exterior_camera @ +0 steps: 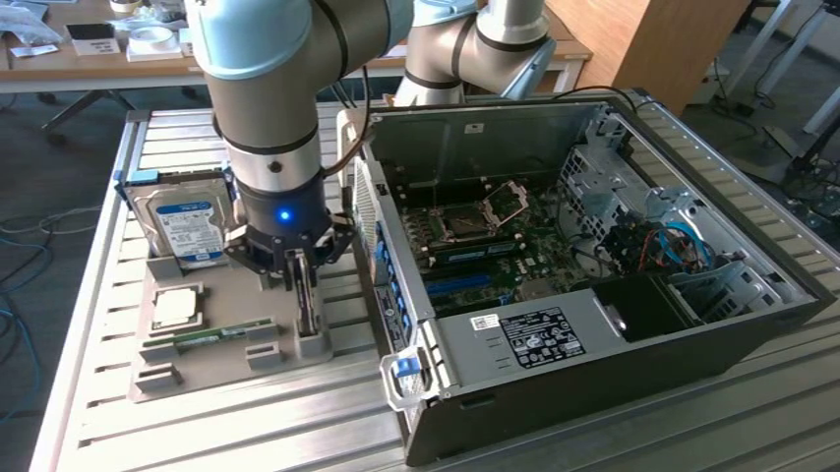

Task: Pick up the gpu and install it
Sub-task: 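Pick up the gpu and move the gpu toward the slot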

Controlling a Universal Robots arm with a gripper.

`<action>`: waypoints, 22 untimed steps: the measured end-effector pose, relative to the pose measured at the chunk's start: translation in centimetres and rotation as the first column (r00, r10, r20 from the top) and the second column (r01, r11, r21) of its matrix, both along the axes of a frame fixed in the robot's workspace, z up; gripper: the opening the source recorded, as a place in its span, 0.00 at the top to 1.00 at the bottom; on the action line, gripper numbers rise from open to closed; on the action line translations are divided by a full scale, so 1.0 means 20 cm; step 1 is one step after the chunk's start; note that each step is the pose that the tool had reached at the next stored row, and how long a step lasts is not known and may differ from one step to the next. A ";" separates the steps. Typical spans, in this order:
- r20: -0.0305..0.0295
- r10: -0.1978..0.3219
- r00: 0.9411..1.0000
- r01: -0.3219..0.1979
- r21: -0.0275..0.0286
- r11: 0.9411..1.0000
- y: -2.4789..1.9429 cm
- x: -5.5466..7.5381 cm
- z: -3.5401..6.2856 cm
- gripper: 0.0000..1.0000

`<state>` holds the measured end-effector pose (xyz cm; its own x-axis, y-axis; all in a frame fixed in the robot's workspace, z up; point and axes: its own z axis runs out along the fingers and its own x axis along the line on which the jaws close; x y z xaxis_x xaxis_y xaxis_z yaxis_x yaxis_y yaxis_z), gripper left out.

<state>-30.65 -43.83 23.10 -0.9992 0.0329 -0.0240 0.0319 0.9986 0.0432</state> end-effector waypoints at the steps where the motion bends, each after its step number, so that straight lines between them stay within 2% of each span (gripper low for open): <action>1: 0.000 0.000 1.000 0.000 0.000 1.000 0.000 0.00 -0.002 0.65; 7: 0.000 0.000 1.000 0.000 0.000 1.000 0.000 0.00 -0.017 0.65; 22: 0.000 0.000 1.000 0.000 0.000 1.000 0.000 0.00 -0.017 0.65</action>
<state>-30.57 -43.84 22.75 -0.9992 0.0327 -0.0239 0.0317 0.9986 0.0432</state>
